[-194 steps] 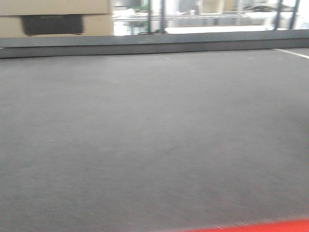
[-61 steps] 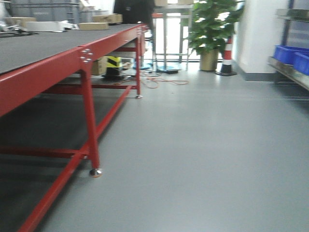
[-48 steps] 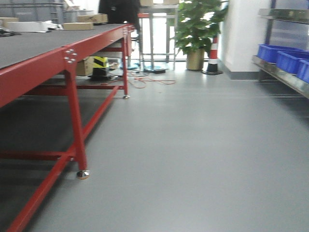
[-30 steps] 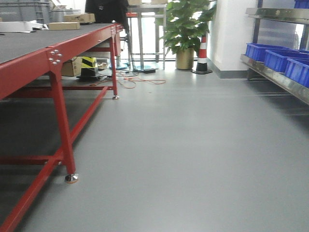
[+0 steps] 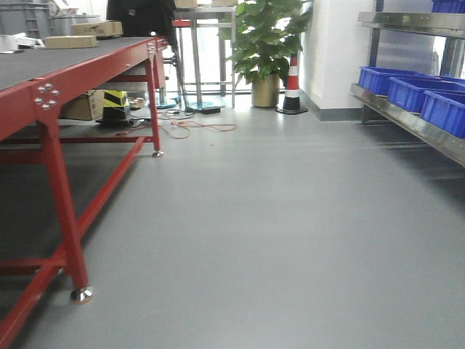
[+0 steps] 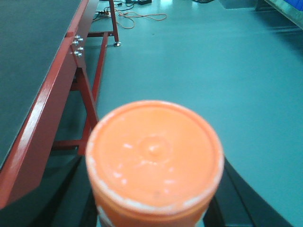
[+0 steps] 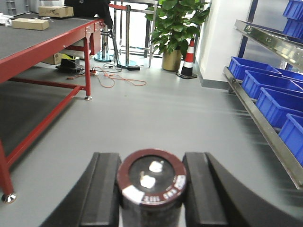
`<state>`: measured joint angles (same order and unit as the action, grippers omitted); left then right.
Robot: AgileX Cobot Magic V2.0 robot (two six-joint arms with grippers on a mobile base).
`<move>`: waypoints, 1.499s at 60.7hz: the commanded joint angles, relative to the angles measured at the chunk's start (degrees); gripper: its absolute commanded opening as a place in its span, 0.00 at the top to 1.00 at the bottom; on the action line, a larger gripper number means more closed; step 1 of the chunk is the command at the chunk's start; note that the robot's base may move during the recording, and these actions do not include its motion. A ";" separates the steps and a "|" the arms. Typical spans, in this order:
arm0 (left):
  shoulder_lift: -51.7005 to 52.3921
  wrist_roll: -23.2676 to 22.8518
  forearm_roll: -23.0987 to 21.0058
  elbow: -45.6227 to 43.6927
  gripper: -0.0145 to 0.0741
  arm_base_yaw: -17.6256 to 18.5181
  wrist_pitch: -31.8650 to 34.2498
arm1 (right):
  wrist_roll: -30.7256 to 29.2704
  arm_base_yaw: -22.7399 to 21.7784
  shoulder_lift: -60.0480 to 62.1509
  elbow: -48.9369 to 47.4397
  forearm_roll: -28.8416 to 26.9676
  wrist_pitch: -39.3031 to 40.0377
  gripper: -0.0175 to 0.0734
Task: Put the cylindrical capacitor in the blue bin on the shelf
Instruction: 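Drive the base away from the table toward the bin shelf, then drive up to the steel shelf and stop facing the blue bins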
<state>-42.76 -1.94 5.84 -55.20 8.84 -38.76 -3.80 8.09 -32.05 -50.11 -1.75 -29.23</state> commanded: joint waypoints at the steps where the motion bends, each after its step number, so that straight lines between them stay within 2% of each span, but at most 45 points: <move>1: 0.22 -0.25 -0.12 -0.49 0.96 0.03 1.18 | -0.11 -0.08 0.30 0.09 0.06 0.93 0.95; 91: 0.22 -0.25 -0.12 -0.49 0.96 0.03 1.18 | -0.11 -0.08 0.30 0.09 0.06 0.93 0.95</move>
<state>-42.76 -1.94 5.84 -55.20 8.84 -38.76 -3.80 8.09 -32.05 -50.11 -1.75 -29.23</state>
